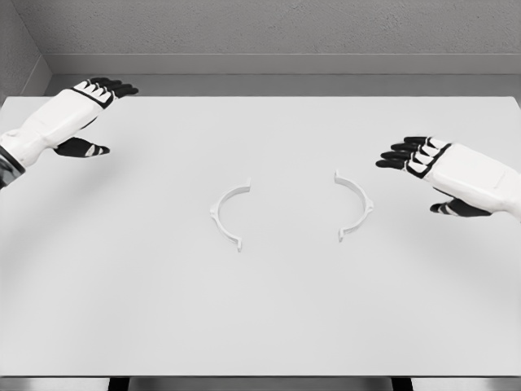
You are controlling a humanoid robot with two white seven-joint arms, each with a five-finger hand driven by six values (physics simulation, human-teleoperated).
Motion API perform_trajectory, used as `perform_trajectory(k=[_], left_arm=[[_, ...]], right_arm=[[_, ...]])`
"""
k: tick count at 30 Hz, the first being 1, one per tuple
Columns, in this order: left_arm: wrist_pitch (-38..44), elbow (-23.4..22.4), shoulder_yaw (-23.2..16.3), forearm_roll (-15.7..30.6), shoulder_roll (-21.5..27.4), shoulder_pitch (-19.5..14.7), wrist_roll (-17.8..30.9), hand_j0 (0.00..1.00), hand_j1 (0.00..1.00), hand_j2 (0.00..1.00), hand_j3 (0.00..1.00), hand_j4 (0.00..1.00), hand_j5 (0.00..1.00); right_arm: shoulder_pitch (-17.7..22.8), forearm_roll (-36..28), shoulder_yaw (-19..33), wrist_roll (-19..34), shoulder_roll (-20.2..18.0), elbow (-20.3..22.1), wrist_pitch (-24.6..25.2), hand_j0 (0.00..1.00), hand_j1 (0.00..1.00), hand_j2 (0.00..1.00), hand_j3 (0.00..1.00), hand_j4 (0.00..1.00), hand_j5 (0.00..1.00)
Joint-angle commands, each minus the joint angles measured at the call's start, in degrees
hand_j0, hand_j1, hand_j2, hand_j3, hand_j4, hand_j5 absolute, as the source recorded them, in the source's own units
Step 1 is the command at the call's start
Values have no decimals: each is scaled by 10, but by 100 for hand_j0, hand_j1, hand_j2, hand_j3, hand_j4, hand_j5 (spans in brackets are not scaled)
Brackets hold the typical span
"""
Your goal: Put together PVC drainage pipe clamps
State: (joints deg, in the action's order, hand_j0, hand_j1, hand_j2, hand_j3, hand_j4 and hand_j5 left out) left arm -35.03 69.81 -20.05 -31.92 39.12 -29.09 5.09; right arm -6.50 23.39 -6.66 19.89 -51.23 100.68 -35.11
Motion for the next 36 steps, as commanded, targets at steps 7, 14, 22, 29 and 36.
perform_trajectory(k=[7, 14, 22, 29, 36], left_arm=[[0, -12, -6, -10, -12, -2, 18, 100, 100, 100, 100, 100, 100], [0, -47, -19, -74, -78, -17, 23, 100, 100, 100, 100, 100, 100], [0, -56, -47, -76, -104, -47, 57, 100, 100, 100, 100, 100, 100], [0, -10, -66, -70, -114, -47, 57, 100, 100, 100, 100, 100, 100], [0, 109, -63, -57, -56, -7, 57, 100, 100, 100, 100, 100, 100]], right_arm=[[-50, 17, 0, 6, 25, -1, 1, 100, 100, 100, 100, 100, 100], [-222, 113, -140, 125, 116, -179, 1, 100, 100, 100, 100, 100, 100], [-251, 127, -151, 151, 141, -256, 1, 100, 100, 100, 100, 100, 100], [-210, 112, -93, 109, 170, -258, 1, 100, 100, 100, 100, 100, 100], [-185, 110, -16, 103, 200, -281, 1, 100, 100, 100, 100, 100, 100]])
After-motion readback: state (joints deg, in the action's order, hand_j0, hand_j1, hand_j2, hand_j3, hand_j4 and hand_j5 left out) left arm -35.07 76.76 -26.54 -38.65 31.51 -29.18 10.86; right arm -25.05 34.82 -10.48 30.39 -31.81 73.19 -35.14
